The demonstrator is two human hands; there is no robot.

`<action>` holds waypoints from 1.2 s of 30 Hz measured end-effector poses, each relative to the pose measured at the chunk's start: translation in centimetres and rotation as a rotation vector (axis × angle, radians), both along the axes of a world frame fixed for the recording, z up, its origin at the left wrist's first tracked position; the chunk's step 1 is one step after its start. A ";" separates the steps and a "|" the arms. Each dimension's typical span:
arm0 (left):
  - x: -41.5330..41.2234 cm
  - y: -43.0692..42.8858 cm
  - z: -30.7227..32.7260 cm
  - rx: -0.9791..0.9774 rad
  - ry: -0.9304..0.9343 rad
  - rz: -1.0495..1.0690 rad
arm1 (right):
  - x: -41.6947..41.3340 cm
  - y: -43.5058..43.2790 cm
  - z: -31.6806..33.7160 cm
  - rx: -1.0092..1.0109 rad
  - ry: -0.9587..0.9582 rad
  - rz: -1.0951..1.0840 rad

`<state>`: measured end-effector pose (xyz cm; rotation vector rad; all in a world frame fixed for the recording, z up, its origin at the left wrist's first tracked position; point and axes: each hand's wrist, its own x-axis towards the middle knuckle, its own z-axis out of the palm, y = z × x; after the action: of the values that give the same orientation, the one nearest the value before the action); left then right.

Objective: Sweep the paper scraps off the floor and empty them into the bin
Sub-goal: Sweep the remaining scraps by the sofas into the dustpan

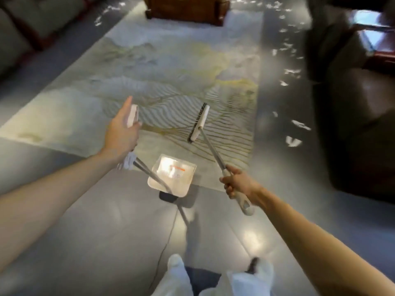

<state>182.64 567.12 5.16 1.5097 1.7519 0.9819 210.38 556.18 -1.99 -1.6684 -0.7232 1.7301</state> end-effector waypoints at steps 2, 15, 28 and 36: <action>-6.0 2.3 0.2 0.016 0.014 0.050 | -5.1 4.8 0.6 -0.008 0.034 0.023; -37.5 26.7 -0.9 0.068 -0.074 0.429 | -36.1 38.8 -0.4 -0.139 0.149 0.249; -65.0 58.4 -0.5 0.031 -0.122 0.615 | -66.5 75.9 0.8 -0.142 0.179 0.404; -83.0 81.8 1.0 0.005 -0.052 0.425 | -85.7 99.0 1.0 -0.177 0.198 0.298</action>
<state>99.61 648.87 6.14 1.1214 2.0789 1.2179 124.67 655.15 -1.03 -1.5317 -0.7742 2.1899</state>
